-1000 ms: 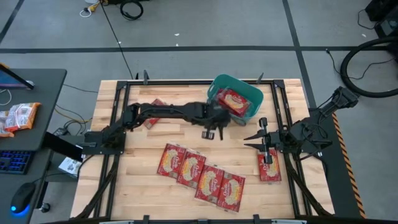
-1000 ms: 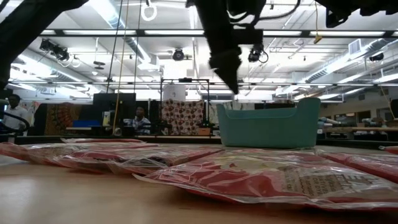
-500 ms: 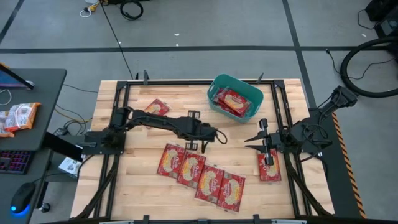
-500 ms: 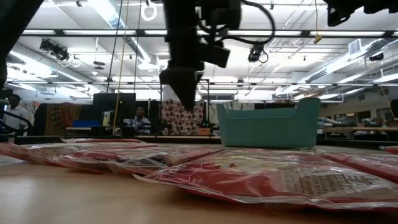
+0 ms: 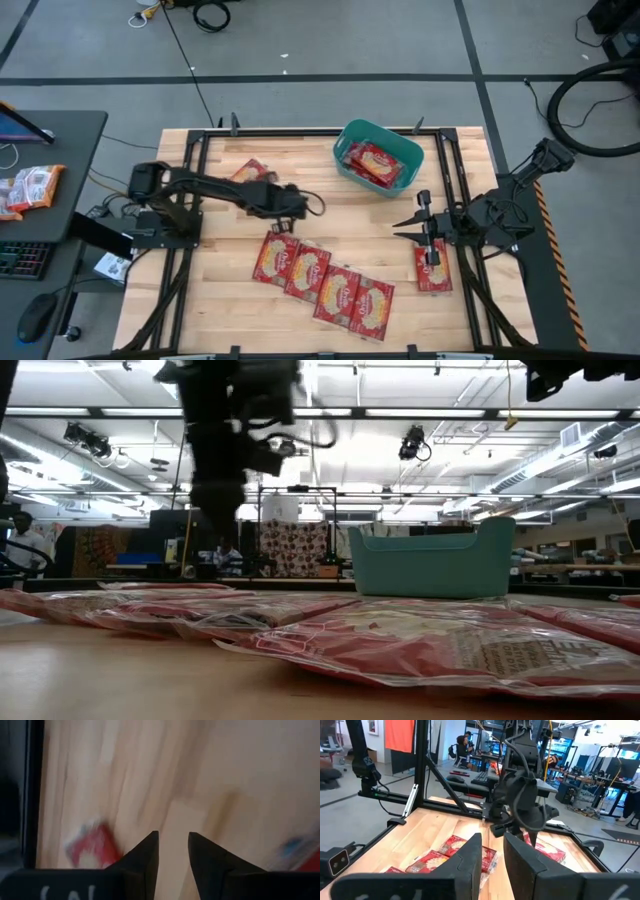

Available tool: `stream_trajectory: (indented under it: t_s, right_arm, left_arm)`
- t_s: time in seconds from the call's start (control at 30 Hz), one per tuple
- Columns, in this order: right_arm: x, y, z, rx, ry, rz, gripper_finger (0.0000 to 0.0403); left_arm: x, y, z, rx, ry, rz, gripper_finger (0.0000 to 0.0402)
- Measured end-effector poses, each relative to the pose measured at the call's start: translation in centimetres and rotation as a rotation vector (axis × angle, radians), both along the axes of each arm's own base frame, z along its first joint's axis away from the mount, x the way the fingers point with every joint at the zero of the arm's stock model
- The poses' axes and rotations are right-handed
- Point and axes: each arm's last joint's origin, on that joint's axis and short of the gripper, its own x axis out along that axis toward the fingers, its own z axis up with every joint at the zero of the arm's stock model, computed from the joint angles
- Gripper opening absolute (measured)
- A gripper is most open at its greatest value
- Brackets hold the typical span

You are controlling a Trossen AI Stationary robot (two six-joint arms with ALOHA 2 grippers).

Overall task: Sort popcorn bags into baskets
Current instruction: Put the popcorn bag into the bin

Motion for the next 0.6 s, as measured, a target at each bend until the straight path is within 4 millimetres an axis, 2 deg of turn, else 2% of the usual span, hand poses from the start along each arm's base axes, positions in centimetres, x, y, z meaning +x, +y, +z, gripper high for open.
stream_trajectory:
  t_s: [0.17, 0.3, 0.47, 0.6]
  right_arm:
    - [0.0, 0.0, 0.0, 0.003, -0.004, 0.0, 0.0086]
    - [0.1, 0.0, 0.1, 0.003, -0.007, 0.0, 0.0086]
    - [0.1, 0.1, 0.1, 0.002, -0.009, -0.003, 0.0086]
    - [0.1, 0.1, 0.0, 0.001, -0.008, -0.005, 0.0086]
  left_arm:
    - [-3.4, 1.9, -2.2, -0.008, -0.013, 0.195, 0.0121]
    - [-5.2, 3.5, -3.8, -0.011, -0.005, 0.329, 0.0154]
    - [-5.9, 5.3, -4.3, -0.012, -0.019, 0.417, 0.0211]
    - [-6.0, 6.2, -4.3, -0.041, -0.005, 0.405, 0.0241]
